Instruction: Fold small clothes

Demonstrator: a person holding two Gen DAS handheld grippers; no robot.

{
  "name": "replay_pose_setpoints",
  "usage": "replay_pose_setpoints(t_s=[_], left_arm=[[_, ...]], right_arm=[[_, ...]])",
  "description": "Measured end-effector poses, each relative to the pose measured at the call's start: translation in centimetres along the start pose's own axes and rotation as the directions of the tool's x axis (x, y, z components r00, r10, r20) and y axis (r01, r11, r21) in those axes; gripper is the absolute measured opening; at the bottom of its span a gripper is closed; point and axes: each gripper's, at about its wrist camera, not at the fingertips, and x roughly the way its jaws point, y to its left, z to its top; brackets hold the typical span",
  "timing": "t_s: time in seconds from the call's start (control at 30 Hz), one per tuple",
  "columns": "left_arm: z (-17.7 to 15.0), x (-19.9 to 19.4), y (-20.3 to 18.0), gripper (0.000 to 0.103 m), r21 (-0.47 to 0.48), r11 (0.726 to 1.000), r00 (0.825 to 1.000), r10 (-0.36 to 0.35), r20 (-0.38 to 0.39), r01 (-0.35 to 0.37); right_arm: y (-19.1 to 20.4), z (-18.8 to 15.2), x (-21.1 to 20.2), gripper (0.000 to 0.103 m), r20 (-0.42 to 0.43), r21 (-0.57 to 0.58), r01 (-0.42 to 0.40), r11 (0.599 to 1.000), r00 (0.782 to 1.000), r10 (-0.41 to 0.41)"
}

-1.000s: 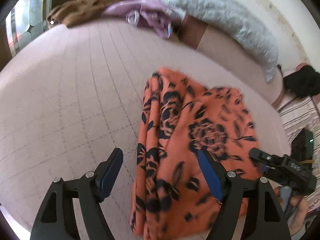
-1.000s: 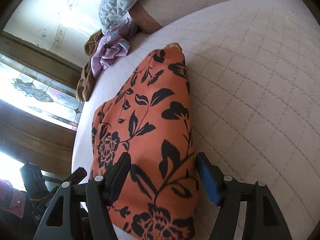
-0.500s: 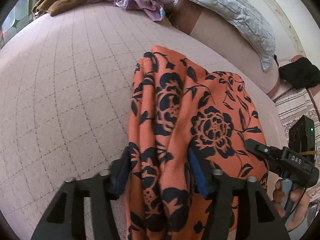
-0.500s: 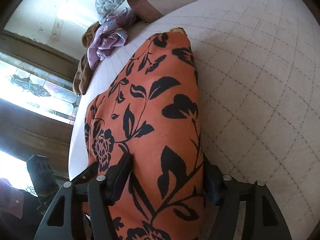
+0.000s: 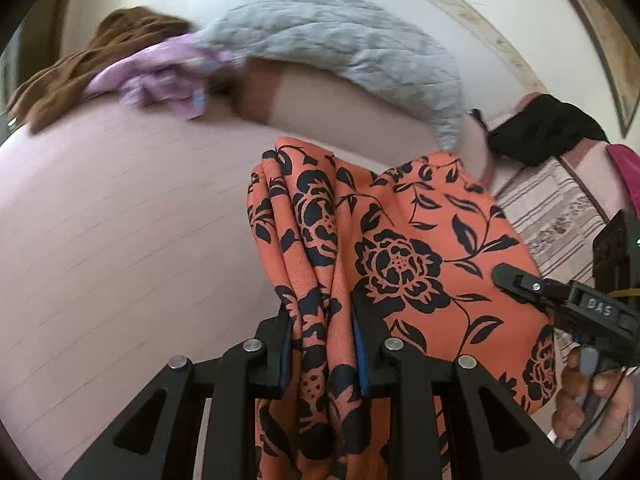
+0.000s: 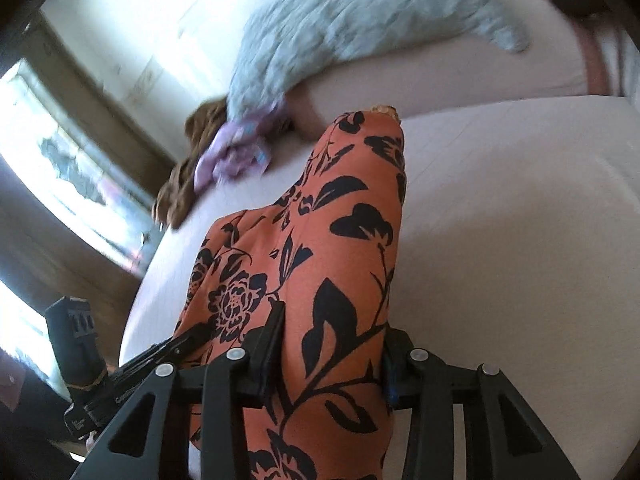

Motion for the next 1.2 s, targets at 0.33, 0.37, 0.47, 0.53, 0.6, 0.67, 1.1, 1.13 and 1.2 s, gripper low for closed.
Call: replay_pose_setpoints(t_s=[0.33,0.37,0.47,0.53,0.6,0.67,1.1,1.13,1.2], left_arm=[[-4.1,4.0,3.5,0.045,0.04,0.99,0.984,0.135,-0.116,-0.132],[-4.4,2.8,4.0,0.045,0.043,0.991,0.986,0.133,-0.105,-0.129],[-5.4,0.2,5.3,0.053,0.038,0.989,0.987,0.146,-0.069,-0.143],[-6.3,0.0,5.6,0.059,0.032,0.989,0.986,0.149,-0.071,-0.147],[-7.1,2.5,5.3,0.06,0.057,0.981,0.969,0.192,-0.156,-0.185],[-7.6,3.4,6.2,0.061,0.011,0.984,0.965,0.179,-0.189,-0.18],[-8.0,1.5,6.5,0.064,0.017,0.98,0.963,0.2,-0.178,-0.2],[-8.0,1.0,6.4,0.066,0.025,0.978,0.964,0.209,-0.166,-0.208],[-8.0,0.3,6.0,0.067,0.042,0.972,0.961,0.234,-0.149,-0.23]], right_arm=[[-10.7,-1.4,0.3,0.07,0.003,0.195,0.129,0.972,0.991,-0.132],[-10.3,-1.8,-0.5,0.07,0.027,0.176,0.128,0.976,0.99,-0.135],[-8.2,-1.9,-2.2,0.07,0.087,0.135,0.07,0.988,0.993,-0.082],[-6.6,-1.9,-2.6,0.071,0.103,0.1,0.018,0.995,0.994,-0.028],[-5.7,-2.4,-1.5,0.079,0.073,0.083,-0.04,0.996,0.997,0.034],[-6.4,-3.7,2.6,0.08,-0.076,0.111,-0.037,0.993,0.996,0.045],[-10.4,3.5,9.0,0.088,-0.104,0.308,0.01,0.951,0.994,0.023],[-9.6,3.6,8.3,0.088,-0.084,0.291,0.011,0.957,0.996,0.014],[-7.6,2.9,6.3,0.088,-0.047,0.217,0.002,0.976,0.999,0.008]])
